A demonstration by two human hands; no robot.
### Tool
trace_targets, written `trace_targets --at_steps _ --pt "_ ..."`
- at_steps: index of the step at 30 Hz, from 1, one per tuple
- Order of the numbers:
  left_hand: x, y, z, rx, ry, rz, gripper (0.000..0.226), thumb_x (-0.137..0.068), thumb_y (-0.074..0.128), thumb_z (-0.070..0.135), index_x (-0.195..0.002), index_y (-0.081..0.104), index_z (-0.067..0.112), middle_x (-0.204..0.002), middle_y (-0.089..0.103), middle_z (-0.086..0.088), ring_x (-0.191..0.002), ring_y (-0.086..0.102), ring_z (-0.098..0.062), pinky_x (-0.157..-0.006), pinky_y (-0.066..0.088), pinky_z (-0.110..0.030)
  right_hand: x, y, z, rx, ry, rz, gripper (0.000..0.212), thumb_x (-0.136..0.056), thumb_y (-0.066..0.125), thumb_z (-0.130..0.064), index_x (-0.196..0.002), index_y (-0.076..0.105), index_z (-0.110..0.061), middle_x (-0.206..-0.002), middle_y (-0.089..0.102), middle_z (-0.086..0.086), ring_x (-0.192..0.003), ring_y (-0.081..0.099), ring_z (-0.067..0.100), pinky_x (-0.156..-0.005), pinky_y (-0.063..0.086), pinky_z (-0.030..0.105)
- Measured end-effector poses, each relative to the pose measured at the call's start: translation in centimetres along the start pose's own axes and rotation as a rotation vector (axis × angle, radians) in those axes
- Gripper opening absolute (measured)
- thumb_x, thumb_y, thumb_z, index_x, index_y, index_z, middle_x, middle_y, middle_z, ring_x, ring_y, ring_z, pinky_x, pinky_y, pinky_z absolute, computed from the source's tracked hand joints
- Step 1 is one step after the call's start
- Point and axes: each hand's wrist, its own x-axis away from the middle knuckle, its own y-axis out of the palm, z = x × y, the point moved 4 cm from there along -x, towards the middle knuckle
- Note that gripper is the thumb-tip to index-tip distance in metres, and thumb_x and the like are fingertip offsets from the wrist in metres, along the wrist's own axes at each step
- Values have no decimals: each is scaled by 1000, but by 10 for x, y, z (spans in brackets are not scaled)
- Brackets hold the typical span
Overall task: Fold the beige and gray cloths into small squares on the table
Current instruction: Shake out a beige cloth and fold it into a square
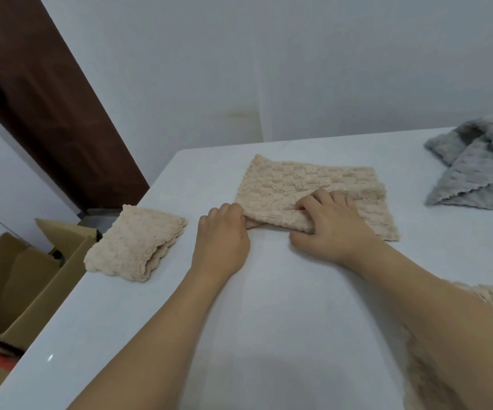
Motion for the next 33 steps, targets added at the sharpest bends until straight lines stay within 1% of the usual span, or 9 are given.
trace_targets --at_steps 5,8,16,20,22,24,27,30,33 --pt "0 -6 -1 9 -105 8 18 -93 38 17 -76 39 15 -69 46 0 -71 45 -28 -69 32 -39 1 1 4 29 40 149 43 -72 37 -29 -108 57 -14 -106 53 5 -98 46 30 -88 37 41" --pt "2 -14 1 59 -147 34 17 -83 48 23 -76 36 13 -62 43 2 -65 41 -26 -70 33 -38 3 -2 9 79 82 246 34 -71 43 -17 -98 60 -6 -98 55 13 -89 48 35 -78 40 44" --pt "3 -12 -1 325 -55 21 7 -92 49 21 -94 43 20 -61 55 -3 -62 52 -30 -62 31 -35 7 -6 13 0 196 298 28 -70 47 5 -96 48 -3 -88 53 14 -70 44 31 -61 31 37" --pt "13 -27 -6 508 -153 -49 23 -92 61 31 -82 41 27 -68 58 8 -66 56 -19 -60 43 -37 19 -22 11 -123 257 343 26 -78 48 0 -100 59 -6 -99 56 12 -83 54 34 -66 37 36" --pt "15 -45 -1 643 -167 -124 30 -88 66 42 -77 45 25 -67 55 14 -63 51 -10 -57 38 -25 19 -50 9 -148 255 407 29 -79 47 -2 -102 62 -8 -102 58 11 -88 55 34 -72 40 38" --pt "16 -72 8 734 -118 -174 40 -85 68 47 -71 43 19 -61 41 14 -57 39 -9 -53 29 -26 20 -82 5 -191 257 450 27 -80 43 -4 -100 60 -12 -99 58 6 -87 54 28 -70 37 35" --pt "14 -125 16 845 -101 -159 42 -90 68 36 -65 40 18 -60 33 6 -56 33 -11 -50 25 -26 26 -128 -4 -253 295 530 25 -81 39 -3 -95 54 -15 -85 56 0 -77 46 24 -65 28 32" --pt "9 -177 22 1016 -120 -173 29 -96 60 26 -69 62 16 -60 54 6 -58 51 -12 -54 40 -18 32 -167 -23 -256 212 606 23 -81 39 -2 -95 54 -14 -81 53 0 -76 45 25 -64 31 33" --pt "9 -216 22 1203 -167 -202 27 -93 56 23 -90 70 1 -78 71 -5 -72 68 -18 -69 52 -25 36 -197 -42 -315 139 673 21 -83 40 -7 -92 57 -15 -80 57 -1 -76 50 24 -64 36 33"
